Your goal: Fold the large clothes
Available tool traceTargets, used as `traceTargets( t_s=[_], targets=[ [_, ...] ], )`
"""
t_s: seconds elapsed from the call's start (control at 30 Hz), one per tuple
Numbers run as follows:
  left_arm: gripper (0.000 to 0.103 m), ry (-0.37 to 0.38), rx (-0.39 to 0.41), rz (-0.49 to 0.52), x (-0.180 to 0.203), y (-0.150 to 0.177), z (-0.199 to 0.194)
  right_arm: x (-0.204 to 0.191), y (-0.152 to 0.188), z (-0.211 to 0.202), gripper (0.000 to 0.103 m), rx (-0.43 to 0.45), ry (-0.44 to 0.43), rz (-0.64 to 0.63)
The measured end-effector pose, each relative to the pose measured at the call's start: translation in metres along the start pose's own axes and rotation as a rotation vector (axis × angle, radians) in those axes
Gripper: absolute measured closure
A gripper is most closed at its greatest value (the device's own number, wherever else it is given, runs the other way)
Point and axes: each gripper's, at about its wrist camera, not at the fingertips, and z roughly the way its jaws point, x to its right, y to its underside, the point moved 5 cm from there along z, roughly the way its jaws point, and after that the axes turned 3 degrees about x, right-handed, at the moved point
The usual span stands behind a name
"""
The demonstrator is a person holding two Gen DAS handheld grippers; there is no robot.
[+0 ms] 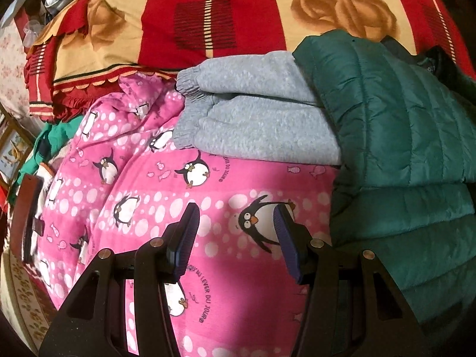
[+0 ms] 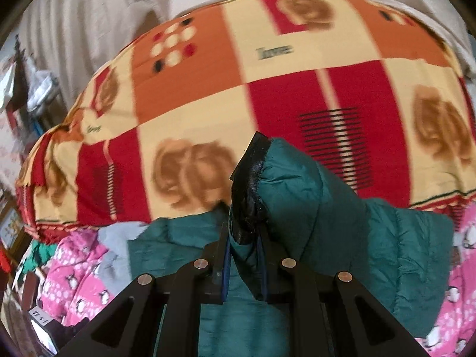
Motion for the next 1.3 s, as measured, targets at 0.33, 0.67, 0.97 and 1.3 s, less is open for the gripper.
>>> traceTargets(
  t_s=[0.33, 0.67, 0.97, 1.3],
  targets=[
    [0.052, -0.008, -0.010, -0.019, -0.013, 0.000, 0.003, -0.088, 0.061, 0.073, 0.088, -0.119, -0.121, -0.101],
    [0.052, -0.020, -0.026, -0.026, -0.022, 0.000, 0.008, -0.093, 0.114, 0.122, 0.088, -0.204, -0.102, -0.104],
    [0.052, -0.029, -0.040, 0.016, -0.010, 0.003, 0.012, -0.097, 0.128, 0.127, 0.088, -0.163, -0.033, -0.140],
    [0.052, -0.056, -0.026, -0.001, -0.011, -0.004, 0.011, -0.107, 0.110, 0.077, 0.049, -0.080, -0.047, -0.245]
  ],
)
